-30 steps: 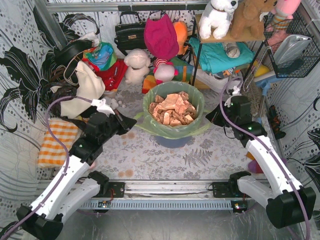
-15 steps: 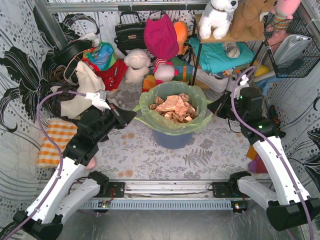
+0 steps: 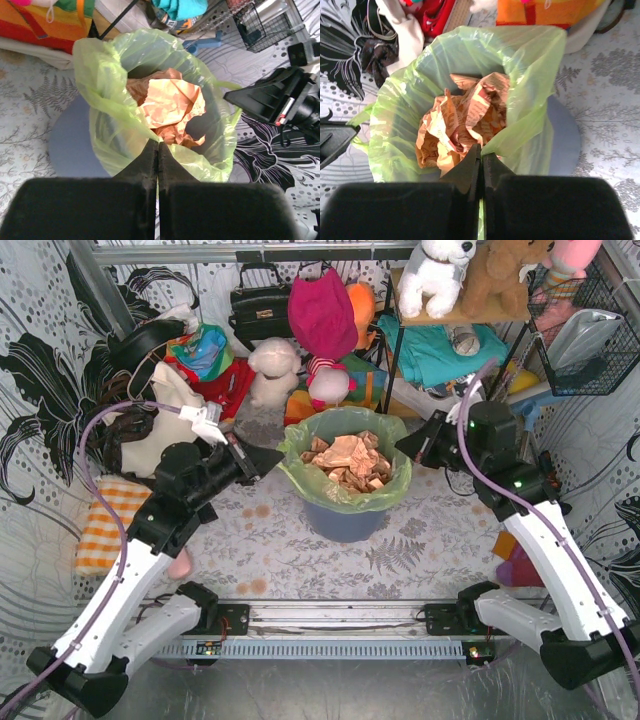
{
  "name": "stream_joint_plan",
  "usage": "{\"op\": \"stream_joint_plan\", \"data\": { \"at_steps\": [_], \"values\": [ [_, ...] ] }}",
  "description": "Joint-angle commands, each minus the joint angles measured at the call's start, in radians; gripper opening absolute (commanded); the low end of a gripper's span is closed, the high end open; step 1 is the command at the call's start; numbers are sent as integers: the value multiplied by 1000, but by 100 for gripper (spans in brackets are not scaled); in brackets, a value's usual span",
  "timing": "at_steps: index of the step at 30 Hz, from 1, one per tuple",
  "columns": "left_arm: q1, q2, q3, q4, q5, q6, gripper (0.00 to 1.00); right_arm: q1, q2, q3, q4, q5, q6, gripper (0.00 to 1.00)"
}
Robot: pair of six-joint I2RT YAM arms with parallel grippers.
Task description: Tie the trash bag
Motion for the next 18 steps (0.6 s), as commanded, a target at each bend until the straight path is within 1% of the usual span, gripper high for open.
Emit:
{"op": "stream_joint_plan", "data": {
  "at_steps": [1, 7, 11, 18],
  "values": [
    [-1, 39, 51, 117, 111, 6, 0, 63, 41, 43, 65, 11, 26, 0],
    [-40, 107, 69, 150, 169, -1, 0, 175, 116, 60, 126, 34, 43, 0],
    [-87, 145, 76, 191, 198, 1, 0, 235, 161, 71, 165, 45, 54, 0],
    [-165, 227, 143, 220, 179, 2, 0, 310, 218, 117, 198, 76, 58, 0]
  ]
}}
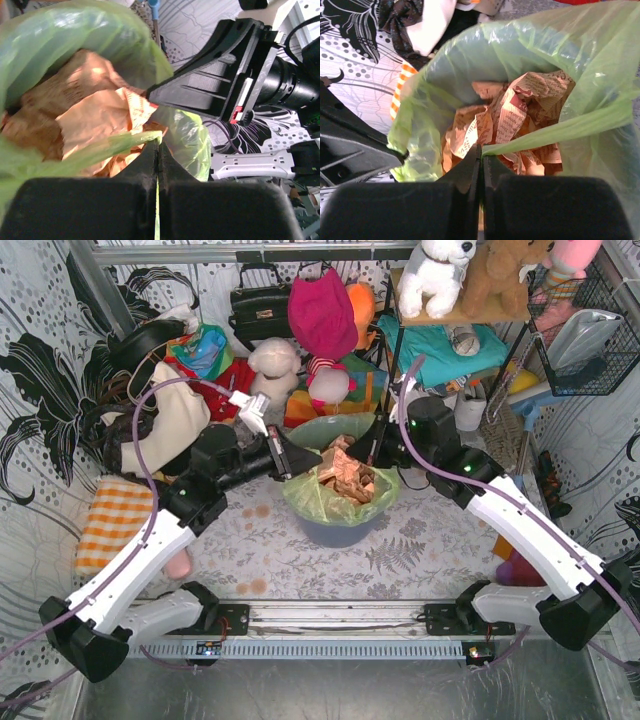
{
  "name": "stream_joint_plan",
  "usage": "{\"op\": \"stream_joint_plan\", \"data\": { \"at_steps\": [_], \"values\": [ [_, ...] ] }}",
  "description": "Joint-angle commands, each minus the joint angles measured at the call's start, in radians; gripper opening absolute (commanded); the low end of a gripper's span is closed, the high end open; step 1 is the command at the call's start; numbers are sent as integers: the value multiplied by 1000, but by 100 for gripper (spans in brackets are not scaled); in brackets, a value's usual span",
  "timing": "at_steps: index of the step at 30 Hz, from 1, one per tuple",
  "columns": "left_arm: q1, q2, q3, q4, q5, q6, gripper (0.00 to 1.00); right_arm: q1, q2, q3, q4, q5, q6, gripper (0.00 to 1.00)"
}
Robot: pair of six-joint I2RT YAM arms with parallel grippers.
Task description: Tie the trash bag
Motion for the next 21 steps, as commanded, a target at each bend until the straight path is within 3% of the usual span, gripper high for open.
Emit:
{"op": "stream_joint_plan", "data": {
  "at_steps": [1, 8, 21],
  "values": [
    [-45, 40, 84, 114, 20, 8, 0, 41, 21, 70, 80, 18, 18, 0],
    [-59, 102, 145, 103, -35, 4, 0, 74, 41, 134, 84, 46, 9, 0],
    [-56, 117, 348, -128, -280, 95, 0, 80, -18, 190, 11, 194, -14, 0]
  ]
}}
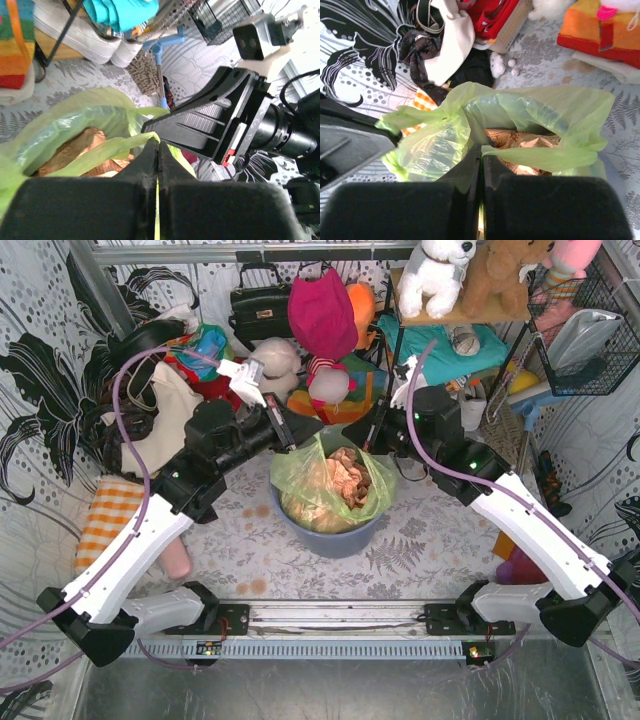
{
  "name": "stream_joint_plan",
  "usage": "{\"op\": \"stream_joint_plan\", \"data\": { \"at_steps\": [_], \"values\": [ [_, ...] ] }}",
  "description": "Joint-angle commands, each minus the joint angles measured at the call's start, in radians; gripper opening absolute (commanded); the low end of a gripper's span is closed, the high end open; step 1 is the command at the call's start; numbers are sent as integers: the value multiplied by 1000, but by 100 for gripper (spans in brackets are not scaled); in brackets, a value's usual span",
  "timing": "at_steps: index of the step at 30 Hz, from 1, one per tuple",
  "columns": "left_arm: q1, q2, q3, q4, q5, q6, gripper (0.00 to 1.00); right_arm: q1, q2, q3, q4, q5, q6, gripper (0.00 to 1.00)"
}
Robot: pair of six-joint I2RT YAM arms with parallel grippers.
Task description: Tie the trash bag
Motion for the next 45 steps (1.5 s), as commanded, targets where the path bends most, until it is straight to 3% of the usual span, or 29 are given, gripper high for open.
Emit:
{"op": "stream_joint_plan", "data": {
  "at_steps": [1, 6, 18, 24, 31, 36, 45],
  "values": [
    [-2, 3, 89, -66, -120, 56, 0, 9, -65, 46, -11, 93, -23, 0],
    [14, 12, 137, -101, -186, 71, 0, 9, -105, 49, -43, 199, -50, 0],
    [64, 58, 246, -115, -150, 95, 0, 7, -108, 30, -45, 303, -102, 0],
    [70, 86, 191, -76, -176, 107, 0, 4, -75, -28, -39, 391, -123, 0],
    [80, 205, 170, -43, -161, 123, 0, -77, 1, -36, 4, 322, -128, 0],
    [104, 304, 249, -30, -130, 131, 0, -148, 61, -2, 69, 232, -150, 0],
    [110, 316, 393, 133, 89, 86, 0, -155, 73, 159, 54, 131, -208, 0]
  ]
}}
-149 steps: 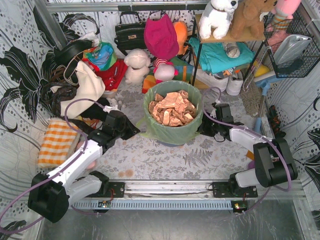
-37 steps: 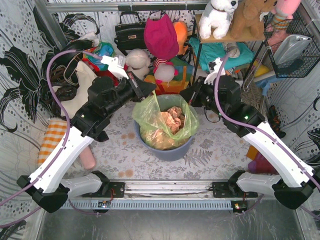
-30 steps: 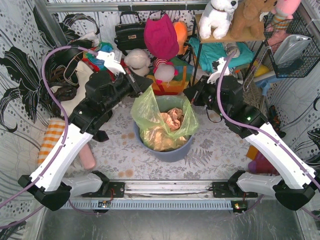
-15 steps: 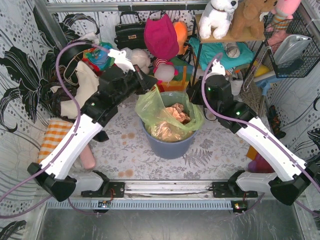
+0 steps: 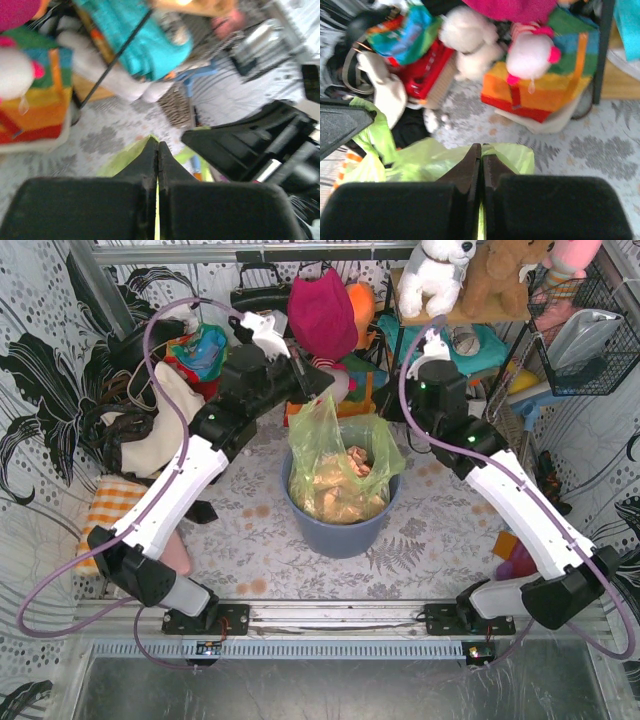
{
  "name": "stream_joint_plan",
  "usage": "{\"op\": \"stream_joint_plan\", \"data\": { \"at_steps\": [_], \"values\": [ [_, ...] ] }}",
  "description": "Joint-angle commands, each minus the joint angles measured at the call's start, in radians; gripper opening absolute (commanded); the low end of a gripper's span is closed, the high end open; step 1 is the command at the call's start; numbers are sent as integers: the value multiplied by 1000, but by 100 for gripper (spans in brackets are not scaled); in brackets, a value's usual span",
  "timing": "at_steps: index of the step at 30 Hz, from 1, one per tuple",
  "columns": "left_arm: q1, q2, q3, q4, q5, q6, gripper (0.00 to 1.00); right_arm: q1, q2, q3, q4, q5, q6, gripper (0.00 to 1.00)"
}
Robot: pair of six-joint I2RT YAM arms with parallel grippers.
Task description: Tie the trash bag
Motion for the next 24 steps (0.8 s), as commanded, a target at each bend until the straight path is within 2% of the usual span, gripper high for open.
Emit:
{"op": "stream_joint_plan", "data": {
  "at_steps": [1, 8, 15, 20, 24],
  "values": [
    [-1, -74, 53, 192, 143, -22, 0, 1, -48, 88, 45, -98, -29, 0],
    [-2, -258, -117, 263, 129, -63, 0, 0, -160, 48, 31, -182, 34, 0],
    [-3, -392, -216, 291, 242, -99, 0, 0, -279, -18, 37, -205, 46, 0],
    [-3, -496, -293, 312, 298, -113, 0, 1, -361, -76, 126, -286, 52, 0],
    [-3, -568, -312, 316, 270, -101, 0, 0, -376, -86, 228, -353, 52, 0]
  ]
}}
